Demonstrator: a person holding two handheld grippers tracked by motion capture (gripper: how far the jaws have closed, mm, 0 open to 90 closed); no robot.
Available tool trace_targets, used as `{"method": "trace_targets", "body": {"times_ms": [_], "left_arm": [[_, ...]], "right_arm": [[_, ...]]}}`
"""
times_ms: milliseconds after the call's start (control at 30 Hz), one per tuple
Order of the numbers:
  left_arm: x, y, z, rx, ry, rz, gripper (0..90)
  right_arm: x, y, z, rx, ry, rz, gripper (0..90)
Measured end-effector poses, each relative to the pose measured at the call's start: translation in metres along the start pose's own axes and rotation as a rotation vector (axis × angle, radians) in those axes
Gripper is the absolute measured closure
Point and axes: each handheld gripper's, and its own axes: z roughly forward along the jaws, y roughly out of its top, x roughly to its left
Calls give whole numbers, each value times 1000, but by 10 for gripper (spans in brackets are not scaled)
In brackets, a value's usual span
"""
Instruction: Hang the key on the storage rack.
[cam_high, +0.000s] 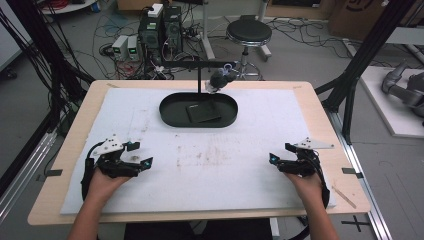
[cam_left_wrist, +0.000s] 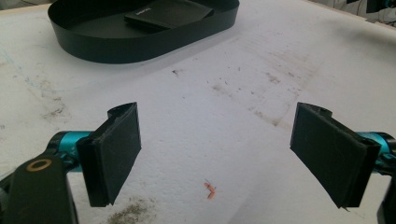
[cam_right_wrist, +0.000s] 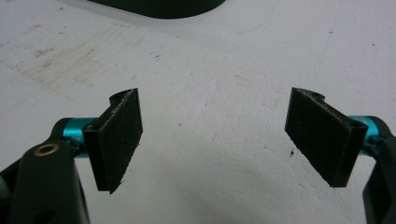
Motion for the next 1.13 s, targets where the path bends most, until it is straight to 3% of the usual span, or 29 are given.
{"method": "trace_targets", "body": {"times_ms": [533,1133], "left_arm": [[-4,1,-3,-13,0,6,162],[-1,-1,-3,4,8,-11,162]], "right_arm": [[-3,4,1,-19,-10,19,196],[-6,3,2,-15,-12,25,196]]}}
